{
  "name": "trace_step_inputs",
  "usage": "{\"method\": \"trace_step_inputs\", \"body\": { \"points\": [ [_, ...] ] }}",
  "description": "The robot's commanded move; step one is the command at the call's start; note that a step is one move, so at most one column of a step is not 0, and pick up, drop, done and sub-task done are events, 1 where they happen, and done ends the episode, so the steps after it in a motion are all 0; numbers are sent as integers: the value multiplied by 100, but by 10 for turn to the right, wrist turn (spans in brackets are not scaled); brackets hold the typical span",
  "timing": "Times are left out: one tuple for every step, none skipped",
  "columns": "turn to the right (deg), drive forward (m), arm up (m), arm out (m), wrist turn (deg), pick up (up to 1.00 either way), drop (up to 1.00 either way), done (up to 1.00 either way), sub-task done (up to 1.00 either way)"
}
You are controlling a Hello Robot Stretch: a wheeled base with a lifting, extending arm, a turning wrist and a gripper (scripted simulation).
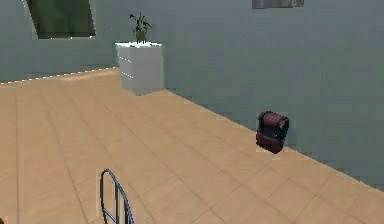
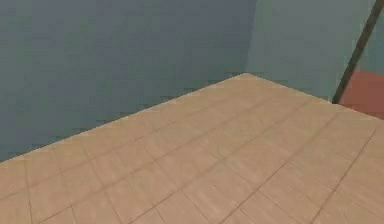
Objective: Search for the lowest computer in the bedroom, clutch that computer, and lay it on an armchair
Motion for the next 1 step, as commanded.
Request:
{"method": "trace_step_inputs", "body": {
  "points": [
    [450, 0, 0, 0, 0, 0, 0, 0, 0]
  ]
}}
